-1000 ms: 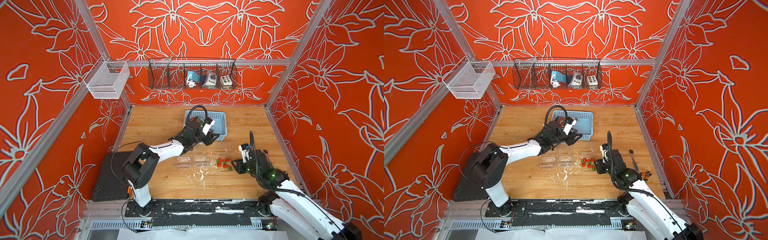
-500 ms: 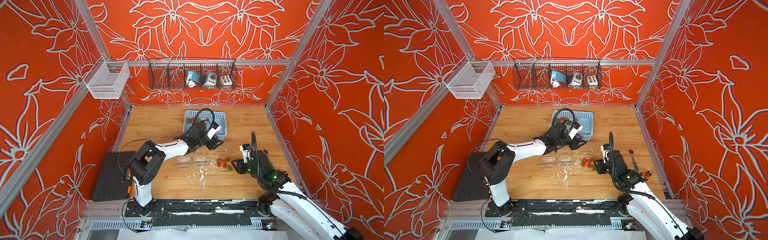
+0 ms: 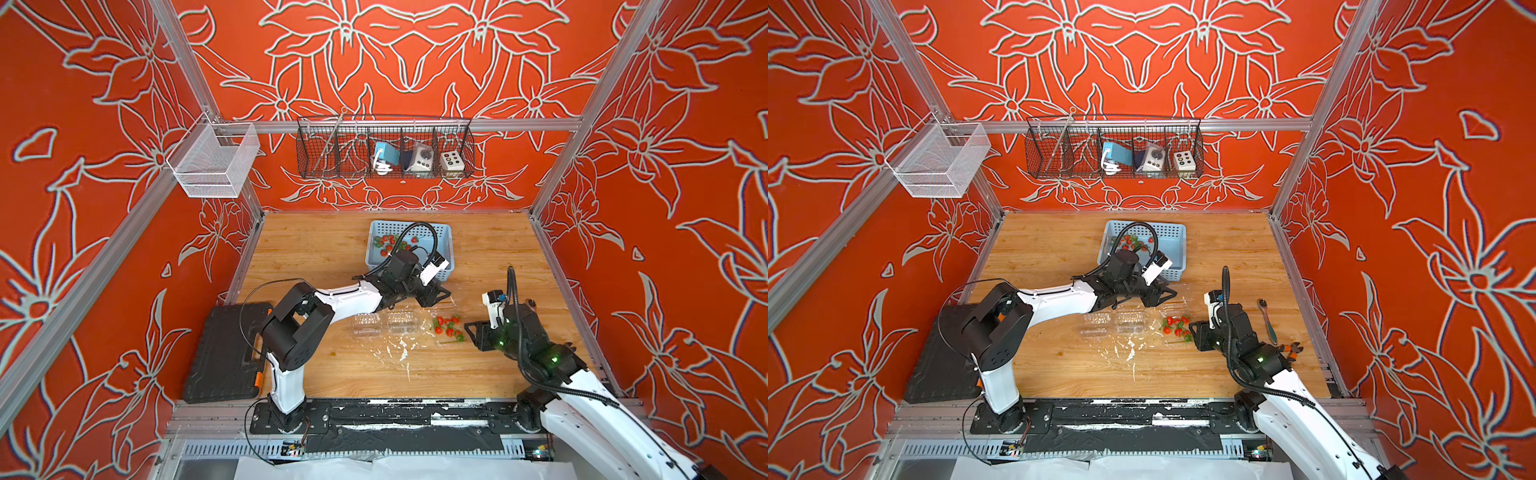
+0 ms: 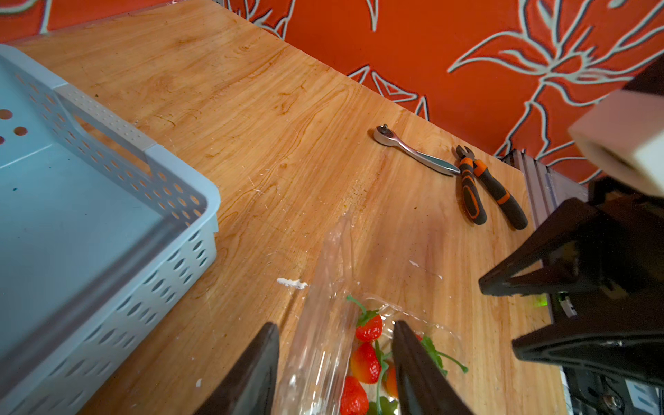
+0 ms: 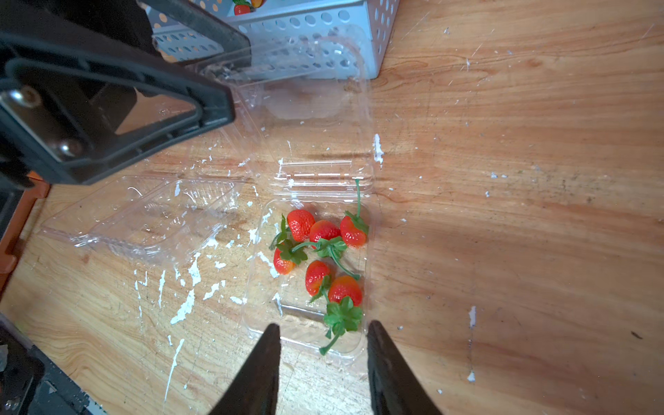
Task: Pack strawberries into containers
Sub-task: Close the packing box at the center of the board.
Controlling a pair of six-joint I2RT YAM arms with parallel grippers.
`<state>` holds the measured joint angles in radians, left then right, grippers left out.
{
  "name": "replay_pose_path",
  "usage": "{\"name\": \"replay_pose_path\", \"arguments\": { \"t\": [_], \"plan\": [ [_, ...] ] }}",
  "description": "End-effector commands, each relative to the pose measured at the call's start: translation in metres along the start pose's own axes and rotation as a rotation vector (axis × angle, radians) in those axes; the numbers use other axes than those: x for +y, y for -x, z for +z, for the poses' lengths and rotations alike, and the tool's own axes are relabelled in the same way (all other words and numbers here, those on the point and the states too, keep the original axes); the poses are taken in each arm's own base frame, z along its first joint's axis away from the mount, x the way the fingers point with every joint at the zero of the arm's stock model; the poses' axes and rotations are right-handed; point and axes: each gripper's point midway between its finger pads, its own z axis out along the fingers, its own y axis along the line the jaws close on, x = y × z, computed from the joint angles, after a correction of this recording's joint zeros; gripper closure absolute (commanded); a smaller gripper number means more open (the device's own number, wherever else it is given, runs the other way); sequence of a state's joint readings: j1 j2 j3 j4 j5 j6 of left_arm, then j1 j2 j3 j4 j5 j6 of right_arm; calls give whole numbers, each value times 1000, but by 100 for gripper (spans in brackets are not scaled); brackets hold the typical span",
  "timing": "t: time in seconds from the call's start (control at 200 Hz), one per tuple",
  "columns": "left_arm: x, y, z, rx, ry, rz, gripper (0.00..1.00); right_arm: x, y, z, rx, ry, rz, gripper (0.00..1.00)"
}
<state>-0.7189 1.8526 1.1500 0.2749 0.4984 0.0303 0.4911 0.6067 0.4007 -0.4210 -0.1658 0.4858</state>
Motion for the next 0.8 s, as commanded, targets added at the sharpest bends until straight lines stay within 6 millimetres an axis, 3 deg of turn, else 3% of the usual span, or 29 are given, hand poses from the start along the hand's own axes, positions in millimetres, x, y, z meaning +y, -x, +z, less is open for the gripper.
{"name": "replay_pose_path", "arguments": {
  "t": [0.0,0.235,0.53,0.796],
  "plan": [
    [-16,0,-2,2,-28,45,49,-1,-4,-2,4,-2,27,58],
    [-35,-4,-12,-17,-40,65,50,-3,5,-16,-50,-20,46,57],
    [-62,-28,-18,1,-24,86,51,3,20,-32,-106,-3,92,56],
    [-78,-68,-11,82,-28,92,52,7,31,-49,-155,9,131,54]
  ]
}}
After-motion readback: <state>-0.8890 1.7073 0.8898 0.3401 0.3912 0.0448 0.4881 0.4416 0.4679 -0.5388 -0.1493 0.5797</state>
